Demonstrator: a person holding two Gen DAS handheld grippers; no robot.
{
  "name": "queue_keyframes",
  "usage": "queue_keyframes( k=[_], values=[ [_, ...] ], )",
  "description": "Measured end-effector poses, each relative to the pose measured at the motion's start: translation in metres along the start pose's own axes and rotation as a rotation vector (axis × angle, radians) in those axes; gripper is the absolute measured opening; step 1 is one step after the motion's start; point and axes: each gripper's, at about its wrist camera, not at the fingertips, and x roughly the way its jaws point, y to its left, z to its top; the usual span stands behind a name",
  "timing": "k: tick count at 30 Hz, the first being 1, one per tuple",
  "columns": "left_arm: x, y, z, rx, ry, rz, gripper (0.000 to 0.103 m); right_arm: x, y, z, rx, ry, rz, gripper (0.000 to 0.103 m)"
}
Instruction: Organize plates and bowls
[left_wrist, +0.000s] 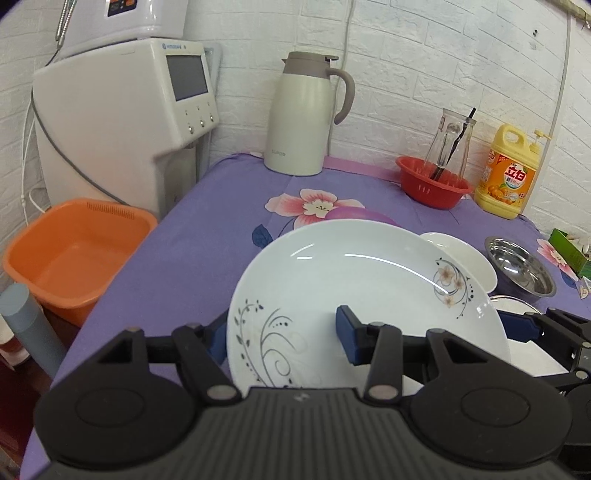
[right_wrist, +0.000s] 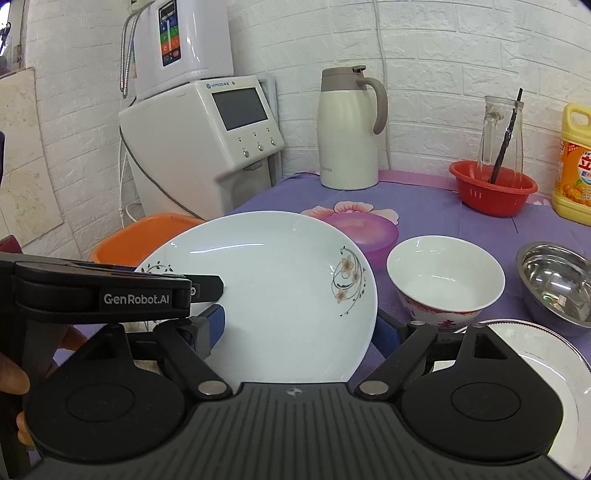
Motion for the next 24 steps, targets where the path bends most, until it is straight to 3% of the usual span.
queue_keyframes(
  k=[12,24],
  values=[
    [-0.062,-0.006,-0.072,0.000,0.047,-0.012,0.044,-0.070,0.043,-0.059,0.038,0.041,-0.010,0.103],
    [-0.068,0.000,-0.103,0.005,0.067,-0.013,0.044,-0.076,0.051,-0.088,0.046,0.089,-0.010,0.103]
  ],
)
